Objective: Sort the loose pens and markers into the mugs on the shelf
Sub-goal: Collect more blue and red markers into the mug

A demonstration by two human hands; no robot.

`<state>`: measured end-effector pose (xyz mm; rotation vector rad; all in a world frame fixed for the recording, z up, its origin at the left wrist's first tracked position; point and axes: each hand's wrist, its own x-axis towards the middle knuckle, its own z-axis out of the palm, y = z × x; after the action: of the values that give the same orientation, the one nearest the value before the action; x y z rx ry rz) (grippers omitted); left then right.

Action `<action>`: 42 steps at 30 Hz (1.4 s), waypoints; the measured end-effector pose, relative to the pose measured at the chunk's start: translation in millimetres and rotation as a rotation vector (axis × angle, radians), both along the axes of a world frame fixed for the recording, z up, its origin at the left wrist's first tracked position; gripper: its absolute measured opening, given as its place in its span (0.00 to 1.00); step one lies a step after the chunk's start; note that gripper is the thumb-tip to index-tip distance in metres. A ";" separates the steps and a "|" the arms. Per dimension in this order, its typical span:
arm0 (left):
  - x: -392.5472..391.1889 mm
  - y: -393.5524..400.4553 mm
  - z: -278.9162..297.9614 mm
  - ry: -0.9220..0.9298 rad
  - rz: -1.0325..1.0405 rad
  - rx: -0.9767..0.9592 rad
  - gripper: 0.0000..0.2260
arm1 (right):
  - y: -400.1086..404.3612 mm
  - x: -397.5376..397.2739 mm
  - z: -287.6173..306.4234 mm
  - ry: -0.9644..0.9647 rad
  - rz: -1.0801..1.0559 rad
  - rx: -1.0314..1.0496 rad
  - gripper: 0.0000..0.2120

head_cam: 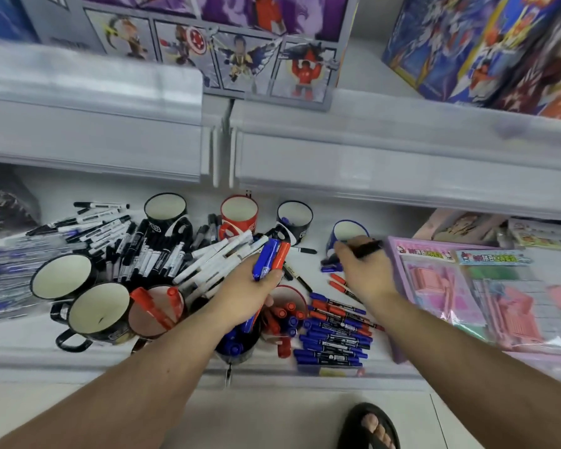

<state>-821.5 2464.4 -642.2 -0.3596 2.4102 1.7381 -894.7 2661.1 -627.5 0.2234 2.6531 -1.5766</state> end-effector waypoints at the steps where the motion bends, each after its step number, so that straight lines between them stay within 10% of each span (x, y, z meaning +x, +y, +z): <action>1: -0.9 0.5 -0.2 0.008 -0.002 0.001 0.03 | 5.8 -8.6 2.6 0.027 -0.056 -0.037 0.06; 7: -6.4 2.5 -3.3 0.011 0.002 0.057 0.02 | 30.1 -73.4 -8.3 -0.151 -0.413 -0.370 0.07; 20: -17.5 4.2 -5.3 0.025 0.009 0.106 0.04 | 22.0 -99.7 -47.4 -0.248 -0.243 -0.001 0.22; 32: -17.0 -2.5 -5.2 0.161 -0.006 -0.671 0.13 | -61.4 23.3 24.1 0.225 0.604 0.245 0.06; 42: -12.9 -18.2 -2.5 0.293 -0.021 -0.840 0.13 | -66.1 27.9 19.8 0.002 0.358 -0.167 0.10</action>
<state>-834.4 2446.2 -644.8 -0.1603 3.2403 0.7090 -866.8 2595.0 -607.7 -0.2465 2.3716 -1.6565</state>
